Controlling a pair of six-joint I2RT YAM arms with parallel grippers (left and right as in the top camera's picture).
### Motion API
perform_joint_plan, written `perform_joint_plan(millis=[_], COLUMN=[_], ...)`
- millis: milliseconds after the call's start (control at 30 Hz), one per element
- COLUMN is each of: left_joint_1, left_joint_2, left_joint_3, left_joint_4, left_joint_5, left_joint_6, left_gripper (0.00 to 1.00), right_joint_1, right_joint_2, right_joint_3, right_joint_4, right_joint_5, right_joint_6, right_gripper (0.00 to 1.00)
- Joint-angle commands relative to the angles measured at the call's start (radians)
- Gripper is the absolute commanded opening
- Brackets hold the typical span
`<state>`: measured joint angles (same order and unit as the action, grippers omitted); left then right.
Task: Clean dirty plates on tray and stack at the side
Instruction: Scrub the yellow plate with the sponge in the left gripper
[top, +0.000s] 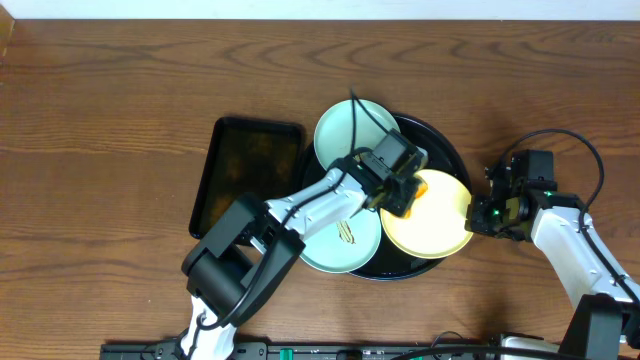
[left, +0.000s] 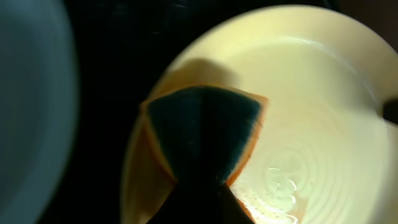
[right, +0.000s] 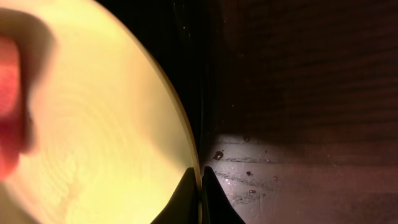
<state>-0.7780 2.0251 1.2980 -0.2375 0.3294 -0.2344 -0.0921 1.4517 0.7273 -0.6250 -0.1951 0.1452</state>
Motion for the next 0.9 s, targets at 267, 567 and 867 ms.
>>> perform_joint_plan(millis=[267, 567, 867], left_joint_1=[0.021, 0.003, -0.06], left_joint_2=[-0.217, -0.198, -0.038], left_joint_3=[0.012, 0.004, 0.003], left_joint_4=[0.026, 0.014, 0.072], left_joint_5=[0.072, 0.029, 0.027], left_joint_6=[-0.017, -0.023, -0.021], left_gripper=[0.09, 0.08, 0.09], right_joint_1=[0.001, 0.001, 0.001], right_joint_2=[-0.003, -0.003, -0.003], right_joint_3=[-0.002, -0.002, -0.002], right_joint_4=[-0.01, -0.011, -0.011], right_joint_5=[0.056, 0.056, 0.056], right_joint_6=[-0.004, -0.004, -0.004], right_gripper=[0.01, 0.01, 0.01])
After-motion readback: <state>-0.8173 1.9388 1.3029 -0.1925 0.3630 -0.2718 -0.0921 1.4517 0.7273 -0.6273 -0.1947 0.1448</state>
